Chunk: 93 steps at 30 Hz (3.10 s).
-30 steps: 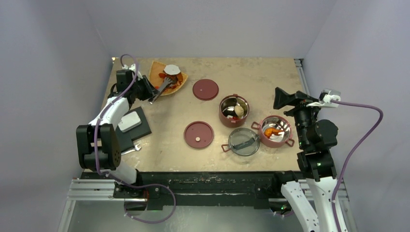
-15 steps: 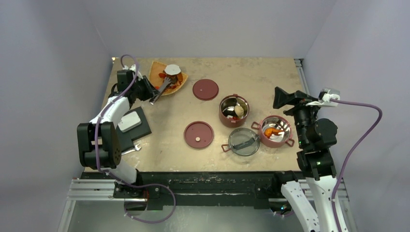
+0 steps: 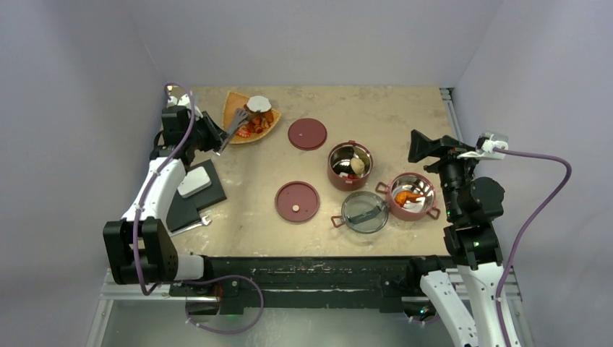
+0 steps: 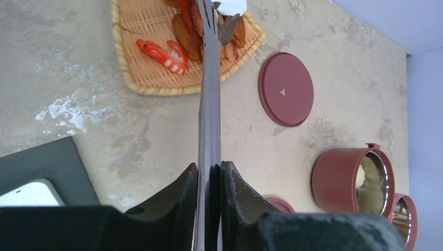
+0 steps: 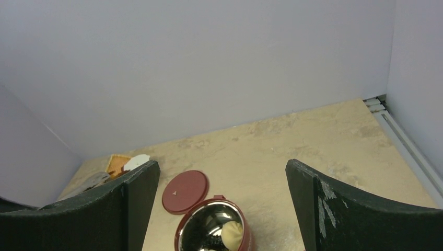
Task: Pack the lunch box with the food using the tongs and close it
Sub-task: Pick up the fake food from the plate, then place the fake food in the packing box.
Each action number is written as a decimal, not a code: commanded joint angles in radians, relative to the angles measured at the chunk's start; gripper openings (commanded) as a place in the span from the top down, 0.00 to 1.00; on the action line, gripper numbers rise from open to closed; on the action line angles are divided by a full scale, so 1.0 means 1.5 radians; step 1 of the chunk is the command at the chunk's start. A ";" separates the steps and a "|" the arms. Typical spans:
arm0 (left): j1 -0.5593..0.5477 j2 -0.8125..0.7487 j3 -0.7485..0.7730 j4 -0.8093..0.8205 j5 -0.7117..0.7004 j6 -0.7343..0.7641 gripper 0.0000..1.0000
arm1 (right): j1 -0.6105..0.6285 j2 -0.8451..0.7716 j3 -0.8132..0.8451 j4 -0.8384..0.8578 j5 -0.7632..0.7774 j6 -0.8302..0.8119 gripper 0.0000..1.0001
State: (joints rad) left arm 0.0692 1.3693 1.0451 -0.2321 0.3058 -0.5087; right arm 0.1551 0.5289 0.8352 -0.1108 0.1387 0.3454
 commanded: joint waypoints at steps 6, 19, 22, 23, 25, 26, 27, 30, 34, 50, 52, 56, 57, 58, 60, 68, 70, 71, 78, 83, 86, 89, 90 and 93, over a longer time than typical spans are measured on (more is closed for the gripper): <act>0.005 -0.111 -0.029 -0.036 -0.045 0.029 1.00 | 0.000 -0.013 0.001 0.016 0.005 -0.010 0.05; -0.031 -0.205 0.003 -0.102 0.123 0.116 1.00 | 0.000 -0.012 0.000 0.023 0.005 -0.008 0.05; -0.131 -0.202 0.027 -0.117 0.087 0.140 1.00 | 0.000 -0.010 -0.001 0.027 -0.001 -0.004 0.06; -0.160 -0.197 0.036 -0.115 0.084 0.137 1.00 | 0.000 -0.010 -0.002 0.027 -0.002 -0.002 0.05; -0.213 -0.187 0.049 -0.109 0.082 0.135 1.00 | 0.000 -0.010 -0.001 0.026 -0.003 -0.001 0.05; -0.235 -0.182 0.059 -0.108 0.078 0.136 1.00 | 0.000 -0.010 -0.001 0.025 -0.003 -0.001 0.05; -0.254 -0.176 0.067 -0.106 0.077 0.138 1.00 | 0.000 -0.011 0.000 0.022 -0.003 -0.001 0.05; -0.304 -0.158 0.089 -0.094 0.081 0.139 1.00 | 0.000 -0.014 0.004 0.016 0.002 -0.004 0.05; -0.363 -0.123 0.100 -0.077 0.068 0.136 1.00 | 0.000 -0.016 0.009 0.011 0.005 -0.004 0.06; -0.463 -0.008 0.113 -0.092 0.008 0.194 1.00 | 0.000 -0.021 0.025 -0.009 0.009 -0.005 0.05; -0.463 -0.003 0.112 -0.090 0.009 0.195 1.00 | 0.000 -0.019 0.026 -0.009 0.007 -0.006 0.06; -0.463 0.000 0.110 -0.084 0.014 0.197 0.95 | 0.000 -0.013 0.029 -0.008 0.006 -0.007 0.05; -0.463 -0.001 0.109 -0.083 0.014 0.196 0.92 | 0.000 -0.012 0.030 -0.008 0.005 -0.007 0.05; -0.463 -0.001 0.109 -0.082 0.014 0.198 0.90 | 0.000 -0.011 0.031 -0.007 0.005 -0.008 0.05; -0.463 0.000 0.109 -0.080 0.014 0.199 0.85 | 0.000 -0.010 0.033 -0.007 0.005 -0.008 0.05; -0.463 -0.001 0.109 -0.079 0.011 0.199 0.74 | 0.000 -0.007 0.034 -0.006 0.004 -0.007 0.06; -0.462 -0.002 0.110 -0.079 0.012 0.199 0.73 | -0.001 -0.007 0.033 -0.006 0.004 -0.008 0.06; -0.463 -0.004 0.113 -0.080 0.010 0.199 0.73 | 0.000 -0.008 0.033 -0.006 0.004 -0.007 0.05; -0.463 -0.031 0.140 -0.088 -0.035 0.192 0.75 | 0.000 -0.007 0.033 -0.005 0.004 -0.007 0.05; -0.460 -0.046 0.190 -0.129 -0.112 0.194 0.76 | 0.000 -0.010 0.032 -0.005 0.004 -0.007 0.05; -0.438 -0.042 0.209 -0.150 -0.147 0.192 0.77 | -0.001 -0.012 0.031 -0.005 0.004 -0.007 0.05; -0.373 -0.045 0.204 -0.144 -0.126 0.167 0.78 | 0.000 -0.014 0.030 -0.005 0.005 -0.008 0.05; -0.344 -0.047 0.200 -0.137 -0.115 0.162 0.78 | 0.000 -0.014 0.029 -0.005 0.005 -0.008 0.06; -0.275 -0.045 0.183 -0.120 -0.109 0.146 0.78 | -0.001 -0.016 0.027 -0.004 0.006 -0.008 0.06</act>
State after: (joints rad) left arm -0.4652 1.3182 1.3235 -0.4438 0.1493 -0.2451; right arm 0.1551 0.5167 0.8379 -0.1215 0.1394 0.3405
